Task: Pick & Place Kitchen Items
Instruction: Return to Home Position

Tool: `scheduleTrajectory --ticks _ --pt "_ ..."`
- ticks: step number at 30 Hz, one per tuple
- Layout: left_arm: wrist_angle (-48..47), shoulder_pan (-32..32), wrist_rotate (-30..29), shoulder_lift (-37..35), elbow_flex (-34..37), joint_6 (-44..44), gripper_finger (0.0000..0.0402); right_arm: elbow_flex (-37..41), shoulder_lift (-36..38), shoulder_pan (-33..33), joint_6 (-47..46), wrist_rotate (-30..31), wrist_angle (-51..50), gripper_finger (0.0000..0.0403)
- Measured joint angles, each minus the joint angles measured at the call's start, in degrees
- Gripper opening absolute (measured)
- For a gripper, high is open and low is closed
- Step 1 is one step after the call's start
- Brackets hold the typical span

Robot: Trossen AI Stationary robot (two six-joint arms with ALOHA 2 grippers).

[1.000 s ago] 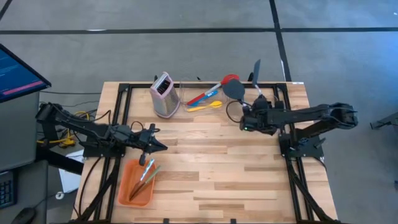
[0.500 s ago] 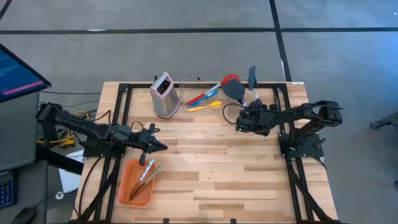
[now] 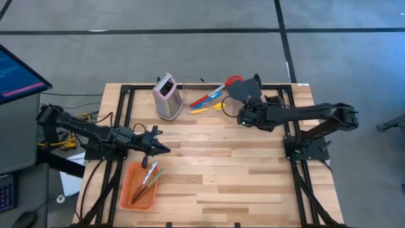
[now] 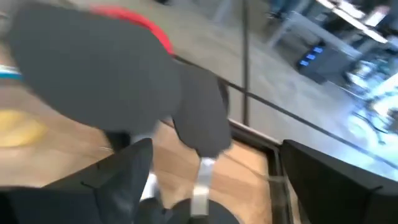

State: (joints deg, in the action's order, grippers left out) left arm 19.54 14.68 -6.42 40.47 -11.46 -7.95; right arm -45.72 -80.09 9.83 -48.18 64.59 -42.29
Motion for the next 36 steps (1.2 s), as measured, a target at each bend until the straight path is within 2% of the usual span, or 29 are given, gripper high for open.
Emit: scheduleTrajectory --ticks 4,8,11,20,24,28,32,36 --pt "0.1 0.0 0.2 0.0 0.0 0.0 0.0002 -6.4 4.3 -2.5 9.1 -5.7 -1.4 0.0352" --pt "0.3 0.0 0.2 0.0 0.0 0.0 0.0002 -12.0 8.6 -6.7 15.0 -12.9 -1.3 0.0311" --pt "1.0 0.0 0.2 0.0 0.0 0.0 0.0002 -14.2 11.5 -10.8 16.8 -16.5 -1.3 0.0262" --pt "10.7 0.0 1.0 0.0 0.0 3.1 0.0002 -14.4 14.9 -22.4 17.0 -16.7 -0.3 0.0076" --pt "11.1 0.0 4.0 -1.4 -0.2 6.1 0.0002 -14.4 14.9 -26.8 23.3 -16.7 0.1 0.0011" --pt "8.2 0.0 4.8 -5.9 -0.2 7.5 0.0002 -14.4 15.5 -30.9 29.4 -17.0 3.3 0.0015" --pt "1.6 0.0 4.6 -13.9 -0.2 5.9 0.0002 -14.1 16.8 -34.0 33.2 -18.2 5.7 0.0005" --pt "-5.8 0.0 0.1 -21.2 -0.2 5.7 0.0002 -11.9 19.4 -35.8 35.8 -18.3 9.9 0.0005"
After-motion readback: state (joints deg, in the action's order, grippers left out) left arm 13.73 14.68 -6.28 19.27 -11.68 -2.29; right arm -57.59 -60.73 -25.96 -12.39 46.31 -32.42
